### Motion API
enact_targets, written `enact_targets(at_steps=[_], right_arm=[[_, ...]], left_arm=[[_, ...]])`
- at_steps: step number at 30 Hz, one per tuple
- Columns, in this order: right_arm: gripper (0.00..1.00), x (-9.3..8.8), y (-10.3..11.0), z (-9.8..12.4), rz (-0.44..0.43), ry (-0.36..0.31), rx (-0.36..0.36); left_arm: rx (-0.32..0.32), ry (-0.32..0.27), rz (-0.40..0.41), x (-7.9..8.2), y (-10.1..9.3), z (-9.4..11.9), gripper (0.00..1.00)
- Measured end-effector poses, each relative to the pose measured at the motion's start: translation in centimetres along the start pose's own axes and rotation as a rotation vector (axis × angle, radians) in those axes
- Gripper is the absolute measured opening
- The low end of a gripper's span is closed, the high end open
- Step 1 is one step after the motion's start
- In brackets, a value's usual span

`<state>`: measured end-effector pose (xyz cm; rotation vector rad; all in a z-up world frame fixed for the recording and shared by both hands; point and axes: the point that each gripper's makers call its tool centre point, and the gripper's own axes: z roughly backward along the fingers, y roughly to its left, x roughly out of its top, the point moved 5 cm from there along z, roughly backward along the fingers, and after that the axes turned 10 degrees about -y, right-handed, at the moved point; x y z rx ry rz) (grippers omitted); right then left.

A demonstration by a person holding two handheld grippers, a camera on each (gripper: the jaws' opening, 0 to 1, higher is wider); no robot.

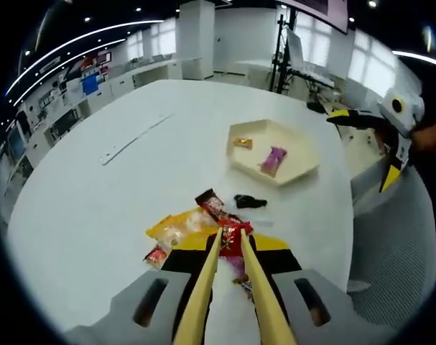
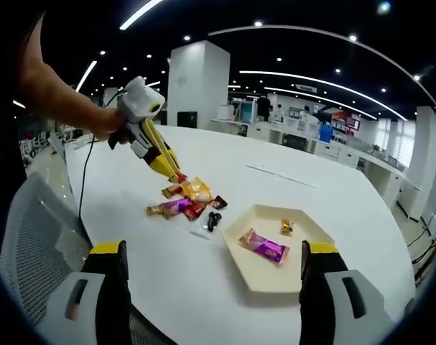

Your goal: Place the target food into the container with the food tongs after gripping and lifting it, then release it inside without dropping or visibly crushing the food.

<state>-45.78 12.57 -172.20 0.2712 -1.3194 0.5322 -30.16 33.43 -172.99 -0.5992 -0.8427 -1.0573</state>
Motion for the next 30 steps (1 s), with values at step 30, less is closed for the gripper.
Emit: enact_targets(at_steps=[30], right_arm=[[0.98,0.2,-0.1,0.0,0.006,-0.012,-0.007]], left_arm=[[-0.100,-0.023,-0.100,8.8,-3.2,-6.2,0.16]])
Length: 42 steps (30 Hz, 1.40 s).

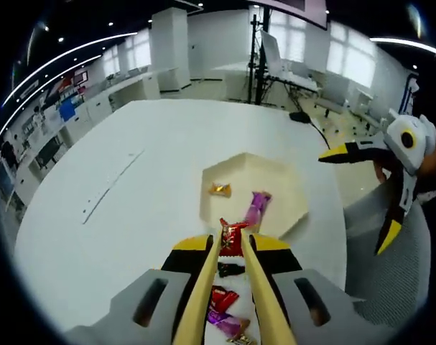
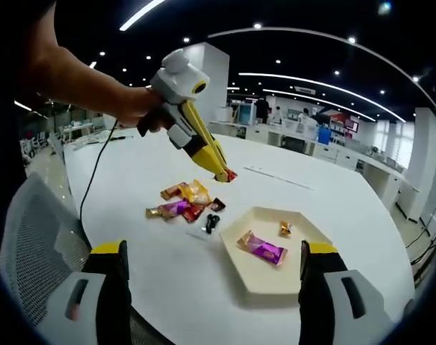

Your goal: Place the target food into the container with the food tongs after gripping and lifting it, then release it inside without dropping or visibly crushing the food.

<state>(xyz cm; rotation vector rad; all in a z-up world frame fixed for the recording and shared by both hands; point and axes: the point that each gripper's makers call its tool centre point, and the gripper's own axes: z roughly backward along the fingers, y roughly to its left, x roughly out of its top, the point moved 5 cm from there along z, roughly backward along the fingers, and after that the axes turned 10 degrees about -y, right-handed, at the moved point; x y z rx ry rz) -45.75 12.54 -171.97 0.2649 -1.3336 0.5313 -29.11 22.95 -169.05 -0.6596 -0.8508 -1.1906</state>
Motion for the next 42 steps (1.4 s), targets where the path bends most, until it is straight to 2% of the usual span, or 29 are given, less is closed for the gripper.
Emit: enact_targets(at_steps=[5,14,17,23,24,32,38,42], right_arm=[[0.97,-0.1,0.1,0.0,0.003,0.010,0.006],[0.97,-0.1,0.1,-0.1,0.007,0.012,0.002],[0.97,-0.2,0.1,-0.1,0.006,0.017,0.002],[0.97,-0.2,0.2,-0.2,0.009,0.018,0.002],[0.97,-0.2,0.1,-0.1,0.008,0.017,-0.002],[0.97,-0.2,0.1,-0.2,0.007,0.019,-0.004],[0.97,-0.2,0.1,-0.2,0.008,0.020,-0.002],[0.97,-0.2,0.1,-0.2,0.007,0.017,0.000]], left_arm=[[-0.028,-0.004,0.005,1.7,-0.4,-1.7,0.16],[-0.071,-0.009,-0.036,4.8,-1.1,-4.5,0.17],[-0.077,-0.005,-0.055,5.3,-1.1,-5.4,0.17],[-0.095,0.008,-0.061,5.5,-1.6,-6.5,0.19],[-0.093,0.009,-0.087,5.5,-1.6,-6.6,0.20],[-0.110,0.006,-0.090,5.2,-1.7,-6.6,0.22],[-0.113,-0.031,-0.081,5.5,-1.6,-5.5,0.23],[-0.111,-0.051,-0.079,5.0,-1.8,-4.0,0.24]])
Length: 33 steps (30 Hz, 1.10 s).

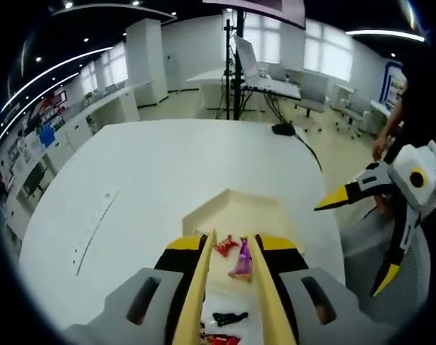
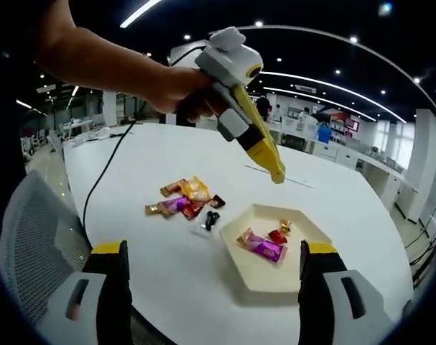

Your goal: Place the target food into the container with the food tongs after gripping and lifting it, then release it inside without dropping or visibly crushing the food.

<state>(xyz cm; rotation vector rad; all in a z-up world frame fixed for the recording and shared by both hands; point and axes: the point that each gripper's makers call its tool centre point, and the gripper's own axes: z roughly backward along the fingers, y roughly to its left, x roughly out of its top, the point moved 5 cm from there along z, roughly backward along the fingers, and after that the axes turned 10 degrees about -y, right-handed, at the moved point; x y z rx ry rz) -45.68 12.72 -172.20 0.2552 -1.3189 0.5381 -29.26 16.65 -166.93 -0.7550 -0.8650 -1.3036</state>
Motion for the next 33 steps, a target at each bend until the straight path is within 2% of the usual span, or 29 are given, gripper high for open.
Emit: enact_targets(at_steps=[2,10,17,24,29,33], right_arm=[[0.97,0.0,0.0,0.0,-0.001,-0.001,0.004],[0.97,-0.1,0.1,0.0,0.002,0.007,0.008],[0.96,-0.2,0.1,0.0,0.002,0.014,0.011],[0.96,-0.3,0.0,0.0,-0.001,0.018,0.010],[0.96,-0.4,0.1,0.0,-0.006,0.021,0.015],[0.96,-0.3,0.0,0.0,-0.008,0.020,0.014]], left_arm=[[0.019,-0.002,-0.019,-0.4,0.2,0.8,0.24],[0.075,-0.034,0.007,-1.7,0.7,4.5,0.25],[0.154,-0.055,0.064,-4.5,1.1,8.0,0.25],[0.217,-0.054,0.095,-7.5,0.7,10.8,0.25],[0.238,-0.065,0.109,-8.7,0.1,12.3,0.26],[0.252,-0.105,0.116,-9.7,-0.8,13.3,0.26]])
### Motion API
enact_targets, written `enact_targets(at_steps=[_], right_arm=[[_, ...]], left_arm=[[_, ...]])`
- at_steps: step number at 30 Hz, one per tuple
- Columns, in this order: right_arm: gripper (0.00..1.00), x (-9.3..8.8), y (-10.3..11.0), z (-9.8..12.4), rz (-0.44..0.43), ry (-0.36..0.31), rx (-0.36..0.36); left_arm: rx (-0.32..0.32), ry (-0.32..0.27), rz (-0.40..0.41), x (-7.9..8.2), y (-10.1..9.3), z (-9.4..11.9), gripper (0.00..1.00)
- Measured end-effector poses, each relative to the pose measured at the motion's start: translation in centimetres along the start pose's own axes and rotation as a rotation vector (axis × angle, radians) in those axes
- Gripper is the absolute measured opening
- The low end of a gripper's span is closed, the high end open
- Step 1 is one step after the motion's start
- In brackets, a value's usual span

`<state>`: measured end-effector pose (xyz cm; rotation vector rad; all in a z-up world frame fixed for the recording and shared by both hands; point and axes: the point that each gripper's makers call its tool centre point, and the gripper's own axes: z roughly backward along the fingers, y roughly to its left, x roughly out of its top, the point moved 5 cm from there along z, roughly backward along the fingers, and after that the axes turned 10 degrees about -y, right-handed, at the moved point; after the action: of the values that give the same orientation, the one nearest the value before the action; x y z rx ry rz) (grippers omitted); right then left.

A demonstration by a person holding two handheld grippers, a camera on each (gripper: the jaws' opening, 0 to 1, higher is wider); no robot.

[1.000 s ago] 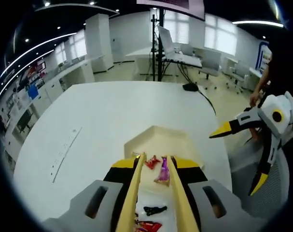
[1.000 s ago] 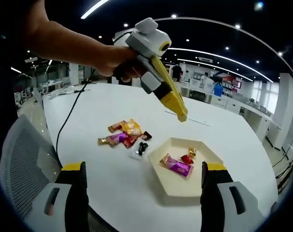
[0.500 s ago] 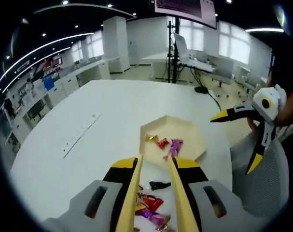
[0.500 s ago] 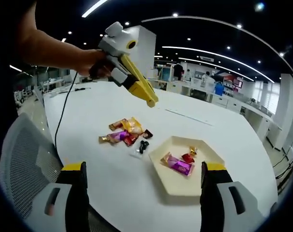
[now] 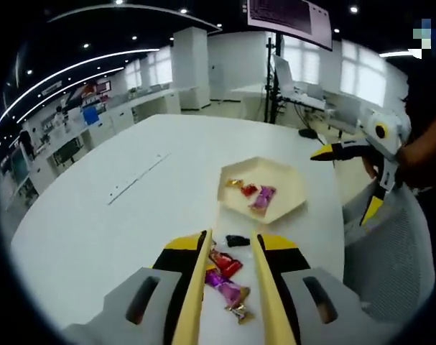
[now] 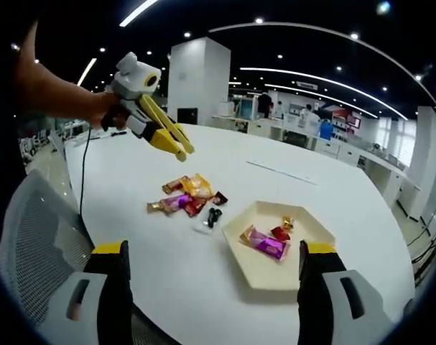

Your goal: Place the target food into the container with the food tongs after gripping and lifting it, then release it inside without dropping or visibly crushing the food.

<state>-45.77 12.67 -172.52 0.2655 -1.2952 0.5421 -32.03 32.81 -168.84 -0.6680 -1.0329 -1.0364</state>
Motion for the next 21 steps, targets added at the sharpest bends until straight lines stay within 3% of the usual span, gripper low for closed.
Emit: enact_targets(at_steps=[9,21], right_arm=[[0.96,-0.1,0.2,0.0,0.017,0.006,0.012],[0.96,0.0,0.2,0.0,0.015,0.005,0.009]], left_arm=[[0.051,-0.028,0.062,-3.4,-0.5,2.0,0.26],[0.112,0.019,0.053,-7.4,-1.1,2.7,0.26]])
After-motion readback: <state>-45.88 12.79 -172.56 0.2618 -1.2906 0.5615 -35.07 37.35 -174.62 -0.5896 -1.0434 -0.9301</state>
